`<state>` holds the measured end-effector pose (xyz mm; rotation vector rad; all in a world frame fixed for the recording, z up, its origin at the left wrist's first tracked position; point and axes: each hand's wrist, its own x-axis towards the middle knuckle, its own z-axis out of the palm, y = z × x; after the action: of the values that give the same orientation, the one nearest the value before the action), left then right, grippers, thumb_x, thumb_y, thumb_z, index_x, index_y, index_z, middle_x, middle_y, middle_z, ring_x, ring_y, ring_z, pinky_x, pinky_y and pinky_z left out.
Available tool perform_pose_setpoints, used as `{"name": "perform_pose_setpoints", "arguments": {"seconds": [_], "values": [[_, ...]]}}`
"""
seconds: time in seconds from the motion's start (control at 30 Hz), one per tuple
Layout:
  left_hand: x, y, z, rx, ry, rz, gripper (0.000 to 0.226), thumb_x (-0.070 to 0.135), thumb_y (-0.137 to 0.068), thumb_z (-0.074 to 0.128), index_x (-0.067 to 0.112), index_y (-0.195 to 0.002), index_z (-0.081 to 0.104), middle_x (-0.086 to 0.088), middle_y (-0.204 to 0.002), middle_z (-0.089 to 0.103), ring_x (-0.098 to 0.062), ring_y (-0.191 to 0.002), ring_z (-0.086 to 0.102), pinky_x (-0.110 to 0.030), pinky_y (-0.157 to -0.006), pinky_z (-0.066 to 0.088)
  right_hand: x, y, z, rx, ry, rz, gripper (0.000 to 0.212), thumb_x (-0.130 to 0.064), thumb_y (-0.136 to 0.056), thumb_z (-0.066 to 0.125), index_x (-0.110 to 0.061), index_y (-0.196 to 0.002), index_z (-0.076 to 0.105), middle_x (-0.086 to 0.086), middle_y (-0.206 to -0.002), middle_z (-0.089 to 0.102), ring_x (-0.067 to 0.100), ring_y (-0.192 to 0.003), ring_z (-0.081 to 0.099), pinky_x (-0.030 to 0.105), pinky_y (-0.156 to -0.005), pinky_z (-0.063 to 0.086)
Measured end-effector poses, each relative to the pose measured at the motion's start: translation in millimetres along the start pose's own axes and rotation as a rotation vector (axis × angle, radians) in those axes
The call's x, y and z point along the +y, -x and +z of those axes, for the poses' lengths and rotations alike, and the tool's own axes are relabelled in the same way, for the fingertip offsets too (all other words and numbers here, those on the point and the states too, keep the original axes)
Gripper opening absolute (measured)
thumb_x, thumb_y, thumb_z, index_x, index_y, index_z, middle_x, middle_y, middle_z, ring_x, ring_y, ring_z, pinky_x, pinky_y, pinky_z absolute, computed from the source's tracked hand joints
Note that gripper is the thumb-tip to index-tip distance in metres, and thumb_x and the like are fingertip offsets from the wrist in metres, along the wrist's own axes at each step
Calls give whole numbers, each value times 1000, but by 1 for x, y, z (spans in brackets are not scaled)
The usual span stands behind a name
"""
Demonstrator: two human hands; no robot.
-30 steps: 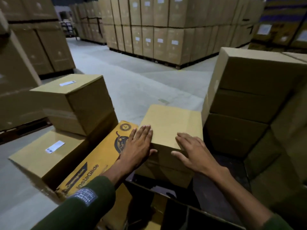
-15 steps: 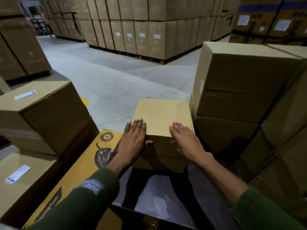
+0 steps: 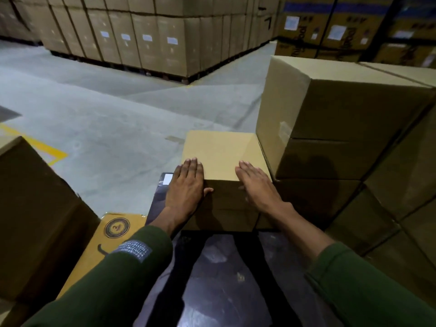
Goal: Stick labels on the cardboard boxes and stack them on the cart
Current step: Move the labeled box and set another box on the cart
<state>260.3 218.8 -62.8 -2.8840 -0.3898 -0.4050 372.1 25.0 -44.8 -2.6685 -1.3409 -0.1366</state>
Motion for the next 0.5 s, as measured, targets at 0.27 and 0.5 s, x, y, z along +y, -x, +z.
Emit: {"name": "perform_pose_setpoints", "arguments": {"seconds": [0.27, 0.5], "values": [[0, -20, 17, 19, 25, -17, 82, 60, -94, 41, 0, -149, 30, -22, -156, 30, -35, -146, 26, -47, -120, 20, 18, -23, 5, 11, -60, 5, 69, -5, -94, 58, -13, -153, 25, 8, -165, 16, 22, -152, 12, 36, -122, 6], [-4, -21, 19, 41, 32, 0, 81, 61, -93, 41, 1, -147, 34, -23, -154, 34, -36, -144, 31, -48, -119, 25, 22, -27, 11, 6, -64, 3, 68, -12, -95, 57, -13, -154, 23, 8, -165, 14, 21, -152, 10, 41, -125, 9]]}}
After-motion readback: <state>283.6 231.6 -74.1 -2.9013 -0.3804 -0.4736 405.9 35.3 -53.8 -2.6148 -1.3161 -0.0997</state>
